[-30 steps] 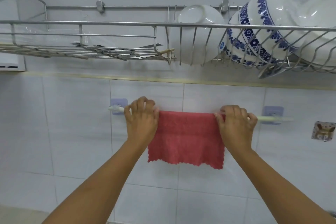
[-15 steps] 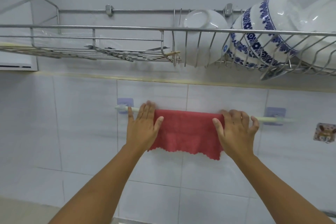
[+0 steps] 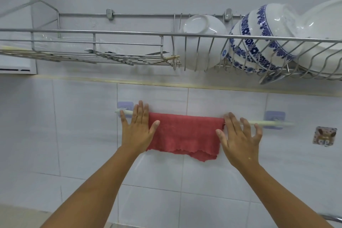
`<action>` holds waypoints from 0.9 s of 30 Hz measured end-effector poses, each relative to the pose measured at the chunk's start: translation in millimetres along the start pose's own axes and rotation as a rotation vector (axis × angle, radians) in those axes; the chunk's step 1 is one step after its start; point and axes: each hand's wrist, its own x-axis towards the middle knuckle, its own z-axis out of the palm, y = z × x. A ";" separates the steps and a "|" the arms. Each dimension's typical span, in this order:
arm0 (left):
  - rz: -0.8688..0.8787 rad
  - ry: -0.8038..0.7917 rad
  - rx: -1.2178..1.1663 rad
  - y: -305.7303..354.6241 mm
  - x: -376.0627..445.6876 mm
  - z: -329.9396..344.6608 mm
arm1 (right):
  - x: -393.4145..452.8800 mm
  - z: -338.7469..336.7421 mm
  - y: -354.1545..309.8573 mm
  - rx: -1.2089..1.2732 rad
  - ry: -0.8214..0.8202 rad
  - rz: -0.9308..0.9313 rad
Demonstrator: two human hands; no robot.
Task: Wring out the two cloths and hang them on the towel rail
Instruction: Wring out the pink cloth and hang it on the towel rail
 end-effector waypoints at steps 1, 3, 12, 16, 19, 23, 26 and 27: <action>0.001 0.005 0.013 -0.7 0.6 -1.0 | -0.7 0.0 1.2 -0.011 -0.010 -0.005; 0.000 0.014 0.025 -4.4 1.1 -2.8 | 0.3 0.0 3.7 -0.021 -0.035 -0.008; -0.014 0.023 -0.007 2.4 -9.0 -7.4 | -7.3 1.2 2.3 -0.029 -0.034 0.000; -0.004 0.047 -0.049 31.0 -27.9 -1.4 | -7.2 -2.9 -15.4 0.036 0.062 -0.055; -0.061 0.010 -0.089 37.3 -28.5 2.5 | 0.4 -3.7 -30.9 0.060 0.006 -0.047; -0.065 0.003 -0.083 32.8 -26.2 2.5 | 2.2 4.7 -33.3 0.066 -0.058 -0.055; -0.068 0.004 -0.075 24.2 -25.3 3.4 | -5.3 8.5 -30.8 0.032 -0.055 -0.069; -0.067 0.005 -0.078 21.2 -24.7 3.3 | -6.9 9.2 -30.9 0.026 -0.058 -0.074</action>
